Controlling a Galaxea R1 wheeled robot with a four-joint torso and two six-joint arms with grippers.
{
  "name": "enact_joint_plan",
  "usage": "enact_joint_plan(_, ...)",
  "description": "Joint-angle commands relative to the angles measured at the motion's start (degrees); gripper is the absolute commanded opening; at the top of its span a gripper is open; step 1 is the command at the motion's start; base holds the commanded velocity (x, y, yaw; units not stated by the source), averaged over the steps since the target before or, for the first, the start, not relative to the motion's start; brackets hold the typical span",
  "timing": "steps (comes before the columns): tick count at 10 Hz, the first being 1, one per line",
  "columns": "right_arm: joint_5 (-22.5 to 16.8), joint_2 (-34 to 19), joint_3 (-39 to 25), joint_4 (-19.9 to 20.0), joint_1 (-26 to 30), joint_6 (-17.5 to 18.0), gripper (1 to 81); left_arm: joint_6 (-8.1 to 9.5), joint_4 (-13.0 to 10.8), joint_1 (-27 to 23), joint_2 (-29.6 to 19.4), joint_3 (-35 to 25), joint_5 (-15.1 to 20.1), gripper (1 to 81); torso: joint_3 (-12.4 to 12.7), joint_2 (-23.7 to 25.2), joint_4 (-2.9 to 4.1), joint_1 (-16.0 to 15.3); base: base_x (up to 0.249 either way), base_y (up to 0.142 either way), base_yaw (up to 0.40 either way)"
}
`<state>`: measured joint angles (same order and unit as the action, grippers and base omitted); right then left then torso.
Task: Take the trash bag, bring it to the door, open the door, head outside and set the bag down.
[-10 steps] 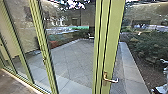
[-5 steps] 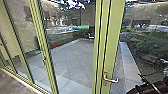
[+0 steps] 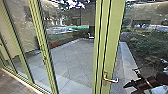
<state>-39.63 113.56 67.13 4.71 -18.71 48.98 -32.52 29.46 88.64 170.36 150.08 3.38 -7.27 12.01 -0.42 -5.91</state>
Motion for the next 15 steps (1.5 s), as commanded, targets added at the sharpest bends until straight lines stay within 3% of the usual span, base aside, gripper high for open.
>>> enact_joint_plan(1,-0.8,4.4,7.6,5.6,9.7,0.7,81.1,0.0,0.3,-2.2,0.9,0.7,4.7,1.0,0.0,0.0,0.0,0.0,0.0,0.0,0.0)
enact_joint_plan(3,-0.6,8.1,11.9,8.8,10.1,0.9,81.1,0.0,0.3,-2.2,0.9,0.7,4.7,1.0,0.0,0.0,0.0,0.0,0.0,0.0,0.0)
enact_joint_plan(4,-0.4,10.2,14.0,9.3,10.1,2.8,81.1,0.01,0.7,-2.1,0.9,0.7,4.7,1.0,0.0,0.0,0.0,0.0,0.0,0.0,0.0)
enact_joint_plan(11,-0.2,23.4,28.6,8.7,10.3,12.7,81.1,0.0,0.8,-2.1,0.6,0.8,4.8,1.0,0.0,0.0,0.0,0.0,0.0,0.0,0.0)
enact_joint_plan(15,-0.9,27.3,34.9,8.9,9.9,13.7,81.1,0.09,0.8,-2.0,0.5,0.7,4.8,1.0,0.0,-0.1,0.0,0.0,0.0,0.0,0.0)
